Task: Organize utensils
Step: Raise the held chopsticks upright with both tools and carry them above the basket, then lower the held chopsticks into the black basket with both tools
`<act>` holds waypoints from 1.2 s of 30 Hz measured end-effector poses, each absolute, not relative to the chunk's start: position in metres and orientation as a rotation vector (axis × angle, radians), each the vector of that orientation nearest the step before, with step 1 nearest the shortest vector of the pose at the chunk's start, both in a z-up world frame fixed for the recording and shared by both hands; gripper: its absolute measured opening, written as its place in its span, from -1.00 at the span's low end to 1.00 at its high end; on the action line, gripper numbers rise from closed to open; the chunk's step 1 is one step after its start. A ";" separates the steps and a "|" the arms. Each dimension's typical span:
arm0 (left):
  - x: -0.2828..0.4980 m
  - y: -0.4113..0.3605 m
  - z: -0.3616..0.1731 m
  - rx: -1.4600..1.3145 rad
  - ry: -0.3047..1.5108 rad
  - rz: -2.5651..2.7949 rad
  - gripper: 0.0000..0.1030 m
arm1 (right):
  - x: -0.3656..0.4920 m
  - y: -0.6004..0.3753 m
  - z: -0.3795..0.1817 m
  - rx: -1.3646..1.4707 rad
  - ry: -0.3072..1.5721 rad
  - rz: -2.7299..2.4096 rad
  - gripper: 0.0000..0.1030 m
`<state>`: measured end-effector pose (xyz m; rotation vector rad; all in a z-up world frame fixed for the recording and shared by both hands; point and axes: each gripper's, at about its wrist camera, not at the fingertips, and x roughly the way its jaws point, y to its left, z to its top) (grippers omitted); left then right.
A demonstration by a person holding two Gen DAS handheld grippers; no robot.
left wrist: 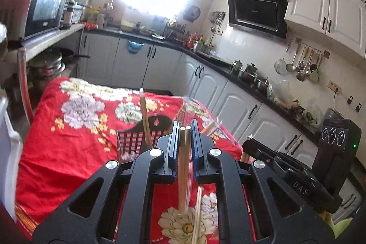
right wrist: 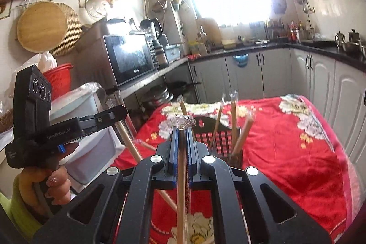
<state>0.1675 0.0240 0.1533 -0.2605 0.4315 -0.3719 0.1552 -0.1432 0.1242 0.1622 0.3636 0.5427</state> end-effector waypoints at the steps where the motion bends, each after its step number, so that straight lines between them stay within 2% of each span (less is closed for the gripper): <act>1: 0.169 0.025 0.157 -0.260 0.426 -0.370 -0.88 | 0.157 -0.143 0.127 0.160 0.357 0.542 -0.88; 23: 0.202 0.047 0.204 -0.244 0.336 -0.306 -0.88 | 0.195 -0.126 0.171 0.146 0.254 0.560 -0.88; 36: 0.234 0.054 0.210 -0.242 0.307 -0.245 -0.88 | 0.212 -0.111 0.201 0.083 0.105 0.547 -0.88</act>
